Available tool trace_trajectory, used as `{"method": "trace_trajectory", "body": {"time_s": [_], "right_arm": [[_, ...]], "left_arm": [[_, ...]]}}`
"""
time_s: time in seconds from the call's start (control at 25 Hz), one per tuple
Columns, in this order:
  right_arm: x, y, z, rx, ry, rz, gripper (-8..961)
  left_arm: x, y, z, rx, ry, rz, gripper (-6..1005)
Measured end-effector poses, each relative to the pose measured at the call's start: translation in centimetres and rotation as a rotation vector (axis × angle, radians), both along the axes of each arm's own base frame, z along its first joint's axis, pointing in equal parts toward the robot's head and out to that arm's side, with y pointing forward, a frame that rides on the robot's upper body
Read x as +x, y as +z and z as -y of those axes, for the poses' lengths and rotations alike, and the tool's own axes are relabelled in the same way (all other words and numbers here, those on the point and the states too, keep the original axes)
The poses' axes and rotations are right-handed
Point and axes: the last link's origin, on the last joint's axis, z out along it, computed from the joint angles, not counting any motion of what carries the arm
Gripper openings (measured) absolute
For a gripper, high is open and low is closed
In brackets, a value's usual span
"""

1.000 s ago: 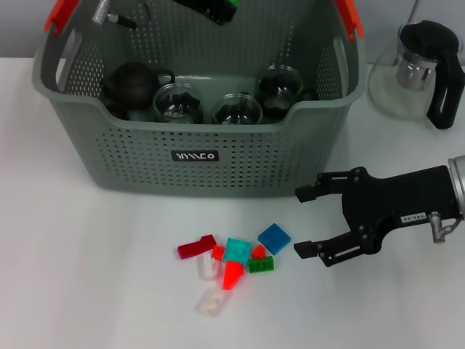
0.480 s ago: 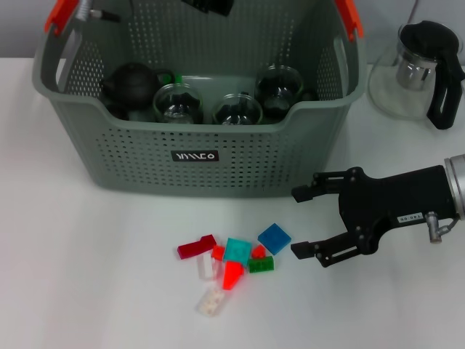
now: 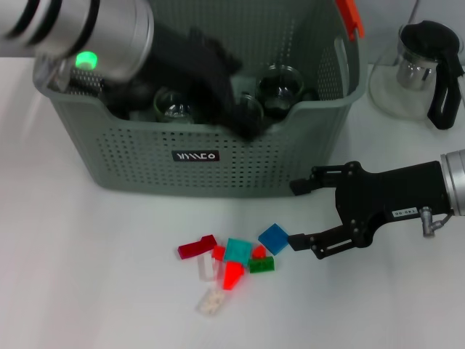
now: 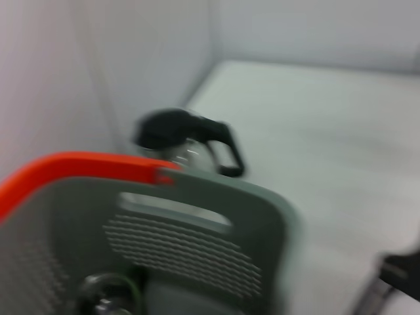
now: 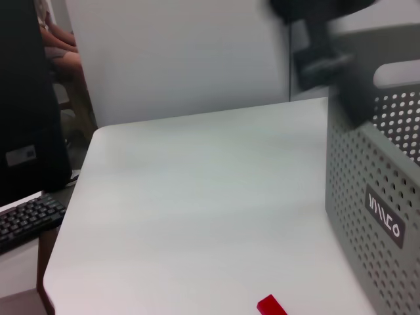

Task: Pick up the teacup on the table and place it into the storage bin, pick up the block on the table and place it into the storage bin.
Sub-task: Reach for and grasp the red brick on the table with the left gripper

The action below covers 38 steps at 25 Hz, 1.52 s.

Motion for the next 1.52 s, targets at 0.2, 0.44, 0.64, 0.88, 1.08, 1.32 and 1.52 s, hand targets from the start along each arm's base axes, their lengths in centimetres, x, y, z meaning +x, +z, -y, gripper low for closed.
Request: {"method": "trace_trajectory", "body": {"time_s": [0.2,0.44,0.64,0.88,1.08,1.32,1.52], "right_arm": [[-0.2,-0.2,0.0,0.005,0.006,-0.003,942],[-0.3,-0.4,0.0,0.007,0.005,-0.006,942],[-0.4,-0.5,-0.1,0.007,0.008,-0.006,941],[-0.7,-0.6,-0.2,0.002,0.008,-0.011,941],[-1.1,-0.8,-0.3,0.001,0.015,-0.013,942],[-1.3,-0.9,-0.5,0.007,0.015,-0.013,942],[-1.3,-0.8,-0.6,0.012,0.014,-0.014,942]], "left_arm": [[-1.3,-0.1,2.5,-0.065,-0.003,-0.059,957],[-3.7,-1.6,3.7,-0.166,0.093,-0.109,944],[-6.2,-4.1,3.1,-0.238,0.207,-0.165,933],[-8.6,-6.5,2.0,-0.231,0.299,-0.285,920],[-9.7,-7.8,1.4,-0.224,0.325,-0.357,909],[-10.4,-9.3,0.8,-0.178,0.316,-0.465,897],[-10.5,-10.6,0.7,-0.152,0.295,-0.545,886]]}}
